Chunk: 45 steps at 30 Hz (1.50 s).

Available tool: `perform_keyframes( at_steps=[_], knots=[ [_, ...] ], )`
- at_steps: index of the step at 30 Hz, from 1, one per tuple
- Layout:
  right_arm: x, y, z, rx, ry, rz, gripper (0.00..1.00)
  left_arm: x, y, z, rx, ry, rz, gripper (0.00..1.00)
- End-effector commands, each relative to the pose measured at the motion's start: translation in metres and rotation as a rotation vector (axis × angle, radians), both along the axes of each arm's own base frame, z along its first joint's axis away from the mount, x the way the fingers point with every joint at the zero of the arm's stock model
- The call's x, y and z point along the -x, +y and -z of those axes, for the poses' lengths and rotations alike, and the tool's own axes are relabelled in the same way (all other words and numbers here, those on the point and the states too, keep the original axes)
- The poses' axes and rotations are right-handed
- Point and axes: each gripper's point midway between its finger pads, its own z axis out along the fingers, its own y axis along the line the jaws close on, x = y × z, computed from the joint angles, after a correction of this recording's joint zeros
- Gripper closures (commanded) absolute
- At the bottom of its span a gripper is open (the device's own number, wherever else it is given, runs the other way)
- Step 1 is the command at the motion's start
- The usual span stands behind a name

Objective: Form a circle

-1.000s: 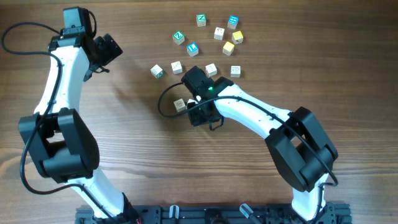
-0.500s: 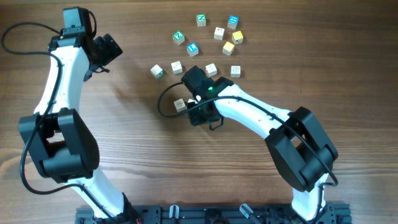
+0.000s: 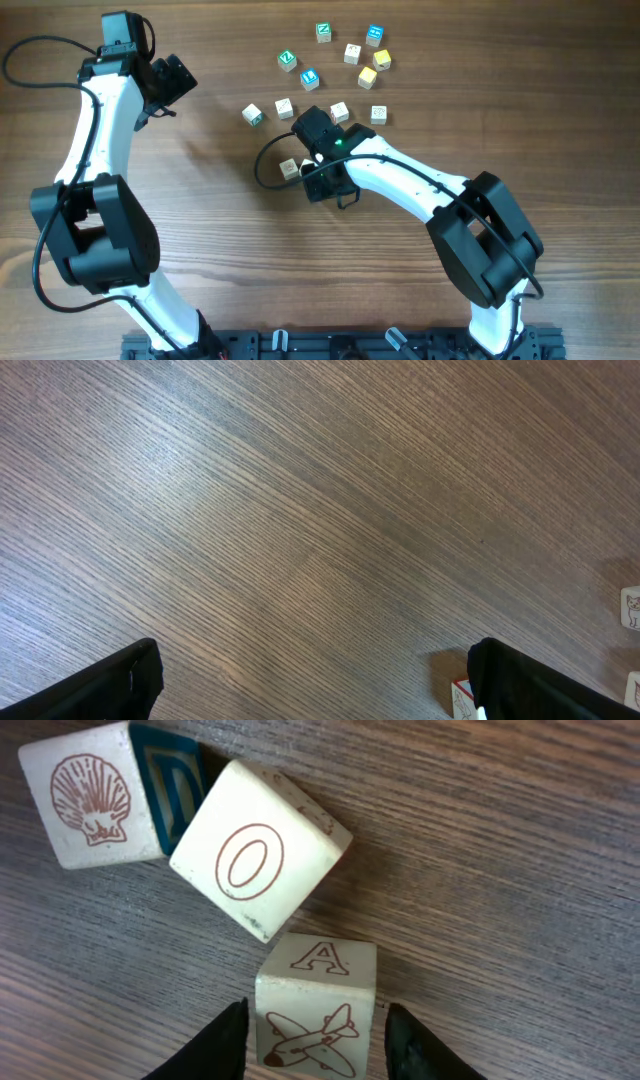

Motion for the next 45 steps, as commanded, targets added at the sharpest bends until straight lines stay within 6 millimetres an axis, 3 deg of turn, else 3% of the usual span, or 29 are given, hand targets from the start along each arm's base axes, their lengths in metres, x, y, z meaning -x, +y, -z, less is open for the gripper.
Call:
perform_keyframes(
  at_steps=[1,10,12,19,23,28,30,33,37,38,39,40,41,42,45],
  knots=[
    [-0.001,-0.002,0.005,0.021,-0.009,-0.001,0.54,-0.001,0.0,-0.001,0.004,-0.005,-0.009,0.0],
    [-0.006,0.009,0.0,-0.034,-0.017,-0.008,0.5,-0.001,0.0,-0.001,0.004,-0.005,-0.009,0.0],
    [-0.018,0.014,-0.013,-0.059,-0.051,-0.013,0.44,-0.001,0.0,-0.001,0.004,-0.005,-0.009,0.0],
    [-0.058,0.018,-0.061,-0.114,-0.138,0.0,0.41,-0.001,0.0,-0.001,0.004,-0.005,-0.009,0.0],
    [-0.069,-0.004,-0.06,-0.093,-0.123,0.05,0.39,-0.001,0.0,-0.001,0.004,-0.005,-0.009,0.0],
    [-0.072,-0.05,-0.052,0.012,-0.076,0.106,0.3,-0.001,0.0,-0.001,0.004,-0.005,-0.009,0.0],
    [-0.072,-0.055,-0.051,0.016,-0.069,0.117,0.27,-0.001,0.0,-0.001,0.004,-0.005,-0.009,0.0],
    [-0.072,-0.055,-0.049,0.018,-0.066,0.117,0.0,-0.001,0.0,-0.001,0.004,-0.005,-0.009,0.0],
    [-0.072,-0.055,-0.048,0.016,-0.069,0.118,0.0,-0.001,0.0,-0.001,0.004,-0.005,-0.009,0.0],
    [-0.072,-0.055,-0.048,0.016,-0.068,0.119,0.06,-0.001,0.0,-0.001,0.004,-0.005,-0.009,0.0],
    [-0.073,-0.055,-0.047,0.013,-0.07,0.125,0.36,-0.001,0.0,-0.001,0.004,-0.004,-0.008,0.0],
    [-0.073,-0.055,-0.047,0.01,-0.07,0.141,0.59,-0.001,0.0,-0.001,0.004,-0.005,-0.009,0.0],
    [-0.073,-0.054,-0.047,0.007,-0.068,0.155,0.81,-0.001,0.0,-0.001,0.004,-0.004,-0.008,0.0],
    [-0.073,-0.054,-0.047,0.005,-0.065,0.171,0.96,-0.001,0.0,-0.001,0.004,-0.004,-0.008,0.0],
    [-0.075,-0.053,-0.048,0.0,-0.07,0.176,0.96,-0.001,0.0,-0.001,0.004,-0.005,-0.009,0.0]
  ],
)
